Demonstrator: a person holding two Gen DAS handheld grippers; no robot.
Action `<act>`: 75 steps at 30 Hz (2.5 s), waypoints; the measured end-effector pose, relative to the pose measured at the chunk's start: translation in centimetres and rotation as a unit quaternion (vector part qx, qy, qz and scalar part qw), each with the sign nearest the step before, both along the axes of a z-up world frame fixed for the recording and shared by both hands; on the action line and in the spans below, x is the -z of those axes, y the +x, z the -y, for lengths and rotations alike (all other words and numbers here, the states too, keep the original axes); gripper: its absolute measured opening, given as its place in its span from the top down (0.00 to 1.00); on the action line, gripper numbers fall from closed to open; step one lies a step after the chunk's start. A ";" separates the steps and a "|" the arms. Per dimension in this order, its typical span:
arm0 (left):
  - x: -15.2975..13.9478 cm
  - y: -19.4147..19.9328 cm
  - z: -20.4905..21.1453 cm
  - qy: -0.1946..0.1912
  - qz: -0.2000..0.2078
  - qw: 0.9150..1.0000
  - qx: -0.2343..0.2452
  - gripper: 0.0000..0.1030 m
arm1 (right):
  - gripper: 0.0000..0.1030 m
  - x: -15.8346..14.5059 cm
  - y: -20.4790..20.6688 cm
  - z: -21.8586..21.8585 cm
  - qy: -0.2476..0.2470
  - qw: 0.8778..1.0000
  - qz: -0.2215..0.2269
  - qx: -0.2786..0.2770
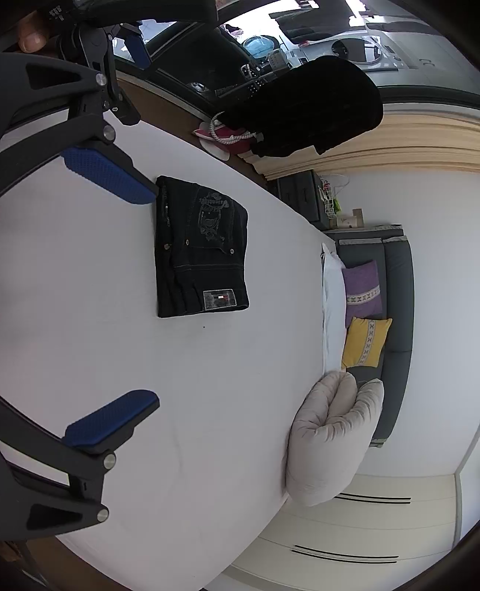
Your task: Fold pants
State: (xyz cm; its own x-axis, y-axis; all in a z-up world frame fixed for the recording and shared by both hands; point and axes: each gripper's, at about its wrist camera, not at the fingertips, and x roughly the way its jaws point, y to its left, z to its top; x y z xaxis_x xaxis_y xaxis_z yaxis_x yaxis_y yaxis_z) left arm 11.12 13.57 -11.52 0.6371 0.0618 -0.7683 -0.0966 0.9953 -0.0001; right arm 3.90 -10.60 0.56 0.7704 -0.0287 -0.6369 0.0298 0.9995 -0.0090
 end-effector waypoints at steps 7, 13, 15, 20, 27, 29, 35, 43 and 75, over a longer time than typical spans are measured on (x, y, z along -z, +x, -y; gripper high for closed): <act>0.1 0.0 0.1 0.000 0.000 1.000 0.000 0.00 | 0.00 0.4 -0.2 0.1 0.000 1.000 -0.003 0.001; 0.2 -0.1 0.1 0.000 -0.001 1.000 -0.001 0.00 | 0.00 0.6 -0.2 0.1 0.001 1.000 -0.005 0.001; 0.2 -0.1 0.2 0.000 -0.001 1.000 0.001 0.00 | 0.00 0.7 -0.3 0.1 0.001 1.000 -0.005 0.001; 0.5 -0.1 0.4 -0.001 -0.003 1.000 0.002 0.00 | 0.00 1.0 -0.5 0.1 0.001 1.000 -0.008 0.001; 0.7 -0.1 0.3 -0.003 -0.007 1.000 0.004 0.00 | 0.00 1.1 -0.5 0.3 0.001 1.000 -0.010 0.000; 0.7 -0.1 0.3 -0.003 -0.007 1.000 0.004 0.00 | 0.00 1.1 -0.5 0.3 0.000 1.000 -0.010 0.001; 0.8 -0.1 0.3 -0.003 -0.008 1.000 0.004 0.00 | 0.00 1.1 -0.5 0.4 0.001 1.000 -0.011 0.000; 0.8 -0.1 0.3 -0.003 -0.008 1.000 0.004 0.00 | 0.00 1.0 -0.5 0.4 0.001 1.000 -0.011 0.000; 1.1 0.6 0.2 -0.007 -0.015 1.000 0.008 0.00 | 0.00 0.9 -0.6 0.7 0.001 1.000 -0.014 -0.001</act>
